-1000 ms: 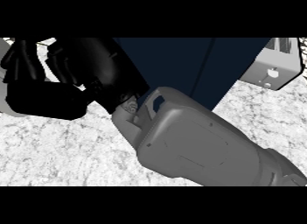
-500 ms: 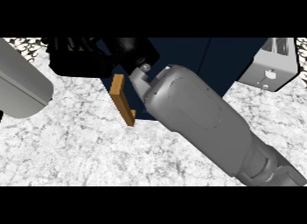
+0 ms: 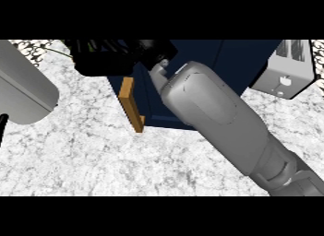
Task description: Pick up the wine, place it into the cabinet and close the cabinet
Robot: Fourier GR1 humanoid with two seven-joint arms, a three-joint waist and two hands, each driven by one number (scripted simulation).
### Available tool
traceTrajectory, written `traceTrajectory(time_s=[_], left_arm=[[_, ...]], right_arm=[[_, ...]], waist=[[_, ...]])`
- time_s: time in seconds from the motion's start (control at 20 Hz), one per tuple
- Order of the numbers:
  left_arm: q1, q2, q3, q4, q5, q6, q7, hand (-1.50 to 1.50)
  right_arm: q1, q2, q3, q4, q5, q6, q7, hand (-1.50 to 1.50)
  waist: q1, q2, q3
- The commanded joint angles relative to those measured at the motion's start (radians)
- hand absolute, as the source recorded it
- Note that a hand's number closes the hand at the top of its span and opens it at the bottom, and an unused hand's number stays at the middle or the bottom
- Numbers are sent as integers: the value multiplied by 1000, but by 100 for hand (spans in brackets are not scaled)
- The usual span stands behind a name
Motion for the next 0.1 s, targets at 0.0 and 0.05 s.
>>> traceTrajectory(time_s=[0.0,0.05], left_arm=[[5,-24,-9,17,-17,-11,-19,-150],[-22,-28,-23,23,-32,1,-14,-150]], right_arm=[[2,-58,-66,142,37,-39,-19,150],[-32,-61,-80,156,32,-26,-16,150]], waist=[[-8,45,4],[-9,47,4]])
